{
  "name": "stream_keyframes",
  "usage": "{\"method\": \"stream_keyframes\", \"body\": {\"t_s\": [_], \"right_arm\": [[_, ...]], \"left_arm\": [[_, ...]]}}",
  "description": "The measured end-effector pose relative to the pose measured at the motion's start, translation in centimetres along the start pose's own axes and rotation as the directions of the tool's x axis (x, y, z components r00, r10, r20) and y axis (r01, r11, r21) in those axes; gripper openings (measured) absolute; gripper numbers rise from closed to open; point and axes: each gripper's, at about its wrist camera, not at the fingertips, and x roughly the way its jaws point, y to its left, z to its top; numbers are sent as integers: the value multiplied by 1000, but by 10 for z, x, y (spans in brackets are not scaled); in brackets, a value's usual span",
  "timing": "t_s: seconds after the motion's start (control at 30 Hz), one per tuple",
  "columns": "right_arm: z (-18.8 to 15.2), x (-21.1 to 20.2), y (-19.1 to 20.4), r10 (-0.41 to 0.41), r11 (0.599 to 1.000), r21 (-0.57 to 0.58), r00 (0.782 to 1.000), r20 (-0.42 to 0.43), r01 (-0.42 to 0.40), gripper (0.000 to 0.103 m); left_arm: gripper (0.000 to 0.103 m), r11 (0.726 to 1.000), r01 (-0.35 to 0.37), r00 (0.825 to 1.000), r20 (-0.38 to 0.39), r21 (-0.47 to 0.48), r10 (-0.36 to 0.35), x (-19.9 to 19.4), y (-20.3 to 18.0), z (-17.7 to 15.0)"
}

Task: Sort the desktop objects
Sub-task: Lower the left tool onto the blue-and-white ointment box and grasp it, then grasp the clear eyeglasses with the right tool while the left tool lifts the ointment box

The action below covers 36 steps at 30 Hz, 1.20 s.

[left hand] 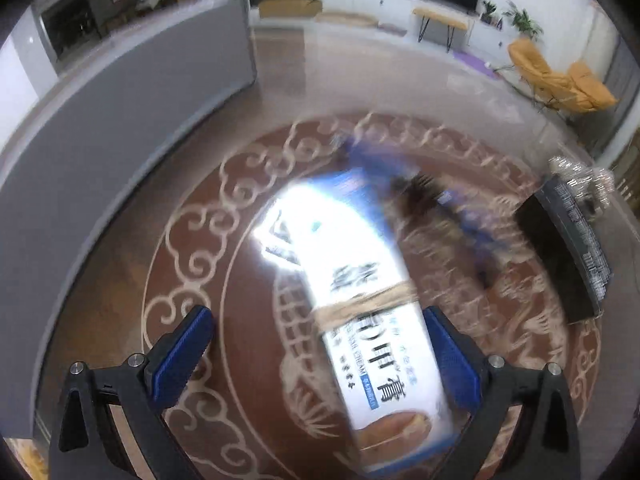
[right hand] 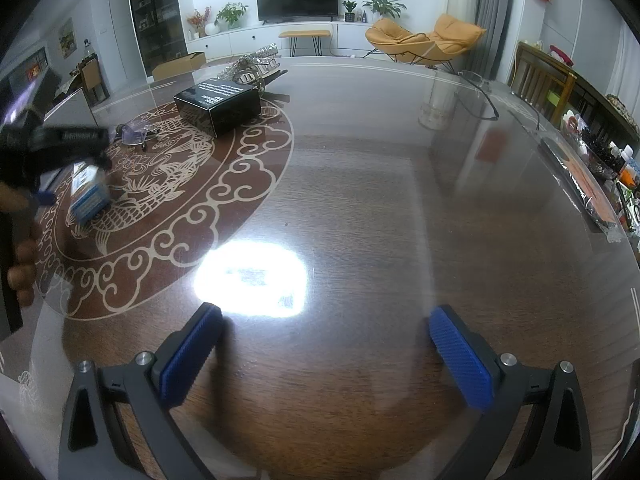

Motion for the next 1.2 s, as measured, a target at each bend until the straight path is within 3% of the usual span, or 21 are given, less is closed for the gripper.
{"method": "stream_keyframes", "body": {"t_s": [0.27, 0.3, 0.37, 0.4, 0.43, 0.63, 0.9, 0.97, 1.07, 1.13, 1.2], "right_arm": [[0, 0, 0, 0, 1000, 0, 1000, 0, 0, 103], [0, 0, 0, 0, 1000, 0, 1000, 0, 0, 103], [0, 0, 0, 0, 1000, 0, 1000, 0, 0, 103], [0, 0, 0, 0, 1000, 0, 1000, 0, 0, 103], [0, 0, 0, 0, 1000, 0, 1000, 0, 0, 103], [0, 0, 0, 0, 1000, 0, 1000, 0, 0, 103], [-1, 0, 1, 1, 1000, -2, 1000, -2, -1, 103], [0, -3, 8, 48, 998, -31, 999, -12, -48, 103], [17, -16, 54, 191, 963, -203, 980, 48, -177, 103], [39, -20, 100, 283, 895, -373, 957, 57, -243, 103], [65, -10, 148, 330, 812, -512, 944, 10, -279, 102]], "left_arm": [[103, 993, 44, 999, 10, 108, -45, 7, 5, 8], [99, 991, 50, 998, 25, 127, -54, 6, 7, 8], [58, 983, 68, 993, 86, 169, -83, -3, 8, 3], [47, 974, 82, 989, 106, 209, -106, -8, 7, 0], [45, 969, 85, 987, 112, 231, -113, -10, 7, -3], [44, 947, 142, 976, 117, 287, -182, -22, 35, -29], [44, 892, 198, 962, 96, 406, -257, -53, 95, -92], [44, 886, 206, 958, 98, 416, -269, -57, 107, -104], [44, 876, 224, 950, 103, 426, -293, -63, 122, -115], [43, 872, 240, 945, 101, 425, -310, -62, 127, -117], [44, 871, 266, 939, 93, 413, -331, -62, 131, -115]]}}
